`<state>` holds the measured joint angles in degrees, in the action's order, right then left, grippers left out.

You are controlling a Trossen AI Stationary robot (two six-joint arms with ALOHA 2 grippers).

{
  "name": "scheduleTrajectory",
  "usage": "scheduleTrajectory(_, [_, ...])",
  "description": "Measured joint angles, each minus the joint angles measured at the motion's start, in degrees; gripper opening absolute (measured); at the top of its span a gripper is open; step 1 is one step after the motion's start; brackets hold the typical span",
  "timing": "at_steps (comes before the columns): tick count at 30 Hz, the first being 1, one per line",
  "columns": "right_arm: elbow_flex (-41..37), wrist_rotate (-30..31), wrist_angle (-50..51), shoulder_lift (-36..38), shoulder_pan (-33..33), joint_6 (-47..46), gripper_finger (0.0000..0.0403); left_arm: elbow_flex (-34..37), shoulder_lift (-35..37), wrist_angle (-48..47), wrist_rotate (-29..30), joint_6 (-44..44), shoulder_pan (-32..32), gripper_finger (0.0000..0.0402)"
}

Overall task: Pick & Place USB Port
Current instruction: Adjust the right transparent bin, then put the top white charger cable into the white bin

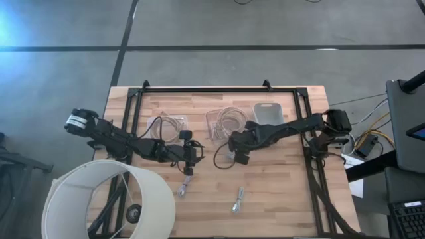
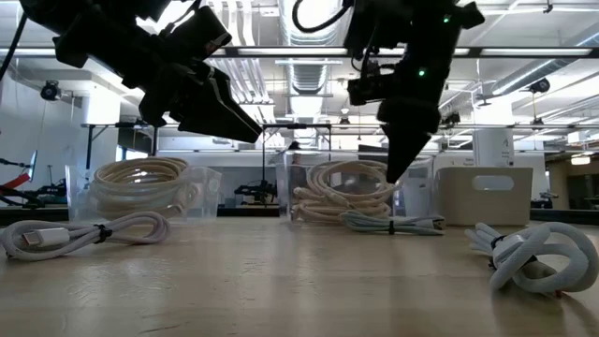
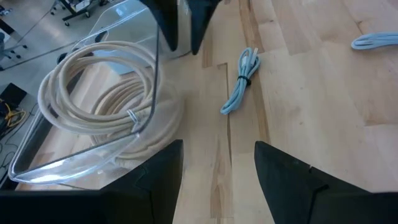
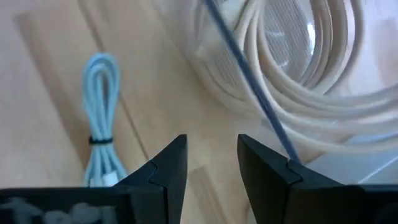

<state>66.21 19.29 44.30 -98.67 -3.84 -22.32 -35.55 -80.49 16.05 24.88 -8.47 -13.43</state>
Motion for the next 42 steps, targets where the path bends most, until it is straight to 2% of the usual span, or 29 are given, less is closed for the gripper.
scheduleTrajectory(6, [0.00, -10.36, -0.21, 0.02, -0.33, -5.87, 0.0137, 0.00, 0.00, -0.04, 0.00, 0.70, 0.01, 0.0202])
scheduleTrajectory(11, [-0.16, -10.34, -0.85, -0.36, -3.24, -9.41, 0.0137, 0.00, 0.00, -0.09, 0.00, 0.81, 0.00, 0.0202])
scheduleTrajectory(15, [-1.64, -10.35, -5.11, -1.60, -4.50, -10.06, 0.0137, 0.00, 0.00, -0.17, 0.00, 1.06, 0.00, 0.0202])
scheduleTrajectory(19, [-3.63, -10.34, -8.86, -3.22, -4.41, -10.32, 0.0137, 0.02, 0.00, -0.21, 0.00, 1.98, 0.00, 0.0202])
scheduleTrajectory(35, [-4.75, -11.70, -12.17, -7.80, -4.41, -10.65, 0.0136, 0.07, 0.00, -0.18, 0.00, 2.31, 0.02, 0.0202])
scheduleTrajectory(38, [-4.77, -11.82, -11.99, -7.74, -4.41, -10.60, 0.0129, 0.09, 0.00, -0.21, 0.00, 2.31, 0.00, 0.0202])
scheduleTrajectory(42, [-4.77, -12.04, -11.53, -7.01, -4.41, -10.54, 0.0100, 0.09, 0.00, -0.17, 0.00, 2.31, 0.02, 0.0202])
